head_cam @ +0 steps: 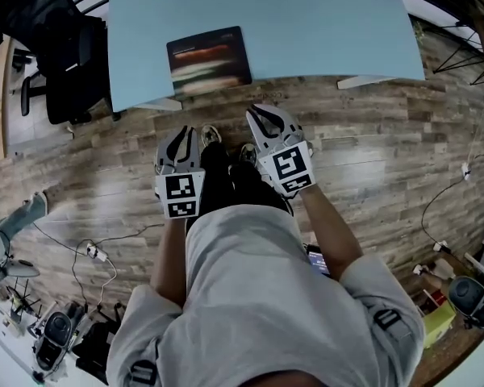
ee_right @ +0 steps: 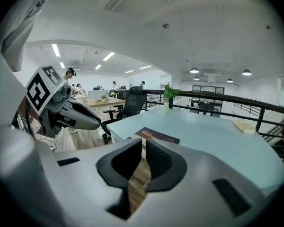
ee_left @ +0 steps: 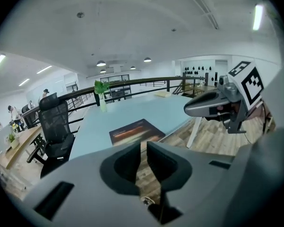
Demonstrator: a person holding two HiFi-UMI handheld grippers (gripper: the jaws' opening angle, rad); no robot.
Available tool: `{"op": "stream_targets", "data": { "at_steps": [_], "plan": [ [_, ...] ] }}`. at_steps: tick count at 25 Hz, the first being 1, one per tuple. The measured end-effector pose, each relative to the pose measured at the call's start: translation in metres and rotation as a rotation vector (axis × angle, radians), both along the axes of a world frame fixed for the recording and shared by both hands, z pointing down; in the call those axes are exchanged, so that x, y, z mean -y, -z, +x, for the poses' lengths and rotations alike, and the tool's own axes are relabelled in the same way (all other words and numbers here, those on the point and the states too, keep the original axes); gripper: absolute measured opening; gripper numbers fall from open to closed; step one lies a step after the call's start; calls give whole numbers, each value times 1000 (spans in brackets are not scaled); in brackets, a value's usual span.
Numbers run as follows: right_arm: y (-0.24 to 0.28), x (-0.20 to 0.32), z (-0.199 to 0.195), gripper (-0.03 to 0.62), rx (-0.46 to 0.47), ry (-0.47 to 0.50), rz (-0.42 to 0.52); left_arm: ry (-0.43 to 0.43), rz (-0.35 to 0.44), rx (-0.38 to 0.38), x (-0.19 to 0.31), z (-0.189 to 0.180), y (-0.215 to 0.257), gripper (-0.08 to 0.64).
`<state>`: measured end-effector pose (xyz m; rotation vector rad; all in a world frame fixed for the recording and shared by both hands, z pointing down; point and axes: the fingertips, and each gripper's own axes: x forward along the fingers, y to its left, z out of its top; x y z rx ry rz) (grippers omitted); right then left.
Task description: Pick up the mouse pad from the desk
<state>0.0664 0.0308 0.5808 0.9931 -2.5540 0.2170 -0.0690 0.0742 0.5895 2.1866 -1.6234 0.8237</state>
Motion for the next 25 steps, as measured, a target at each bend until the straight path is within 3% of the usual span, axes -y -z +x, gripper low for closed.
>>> {"op": "stream_targets", "data": {
  "at_steps": [8,25],
  "plan": [
    [-45,3,-4,34,-87,20,-21,-45,-40,57,8,0,-43,54],
    [-126,10,-15,44,-282,83,-10,-173,-71,327,34,-13,-121,54]
  ]
}}
